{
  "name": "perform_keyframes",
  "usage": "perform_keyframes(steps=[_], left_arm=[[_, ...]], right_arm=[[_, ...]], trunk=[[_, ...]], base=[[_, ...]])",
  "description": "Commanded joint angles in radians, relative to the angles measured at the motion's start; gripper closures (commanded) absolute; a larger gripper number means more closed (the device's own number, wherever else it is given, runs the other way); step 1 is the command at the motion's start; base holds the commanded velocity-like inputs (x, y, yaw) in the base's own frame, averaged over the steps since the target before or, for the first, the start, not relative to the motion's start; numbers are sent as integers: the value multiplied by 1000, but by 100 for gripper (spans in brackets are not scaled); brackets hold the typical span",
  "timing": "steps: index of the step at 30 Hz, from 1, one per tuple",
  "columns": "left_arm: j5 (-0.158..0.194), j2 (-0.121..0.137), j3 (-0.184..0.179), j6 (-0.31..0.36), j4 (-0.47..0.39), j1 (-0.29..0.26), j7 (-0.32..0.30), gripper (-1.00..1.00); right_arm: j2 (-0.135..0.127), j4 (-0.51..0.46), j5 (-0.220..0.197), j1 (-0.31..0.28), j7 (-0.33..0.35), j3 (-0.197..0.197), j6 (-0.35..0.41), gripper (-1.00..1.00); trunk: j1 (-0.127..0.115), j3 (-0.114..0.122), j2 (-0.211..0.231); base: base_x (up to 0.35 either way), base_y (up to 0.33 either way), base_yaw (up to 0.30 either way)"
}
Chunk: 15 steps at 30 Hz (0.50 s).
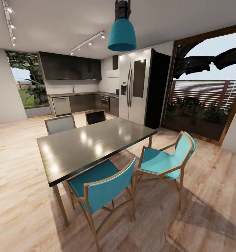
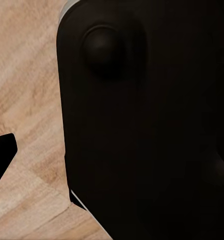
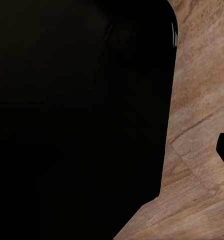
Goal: Put the three can of soda from the living room inside the tash can in the kitchen.
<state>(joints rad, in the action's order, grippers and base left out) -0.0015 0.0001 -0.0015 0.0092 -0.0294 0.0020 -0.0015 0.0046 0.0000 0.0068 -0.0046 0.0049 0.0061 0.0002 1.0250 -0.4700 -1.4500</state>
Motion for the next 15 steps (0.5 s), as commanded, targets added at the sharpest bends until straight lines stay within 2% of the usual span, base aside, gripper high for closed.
perform_keyframes(steps=[1, 12, 15], left_arm=[[0, 0, 0, 0, 0, 0, 0, -100], [0, -7, -1, 1, -2, 0, 1, -100], [0, -16, -2, 1, -4, 0, 1, -100]], right_arm=[[0, 0, 0, 0, 0, 0, 0, -100], [0, 0, -1, 0, -10, -4, -2, -100], [-1, 0, 1, 0, -10, -1, -2, -100]], trunk=[[0, 0, 0], [0, 0, 0], [0, 0, 0]], base=[[0, 0, 0], [0, 0, 0], [0, 0, 0]])
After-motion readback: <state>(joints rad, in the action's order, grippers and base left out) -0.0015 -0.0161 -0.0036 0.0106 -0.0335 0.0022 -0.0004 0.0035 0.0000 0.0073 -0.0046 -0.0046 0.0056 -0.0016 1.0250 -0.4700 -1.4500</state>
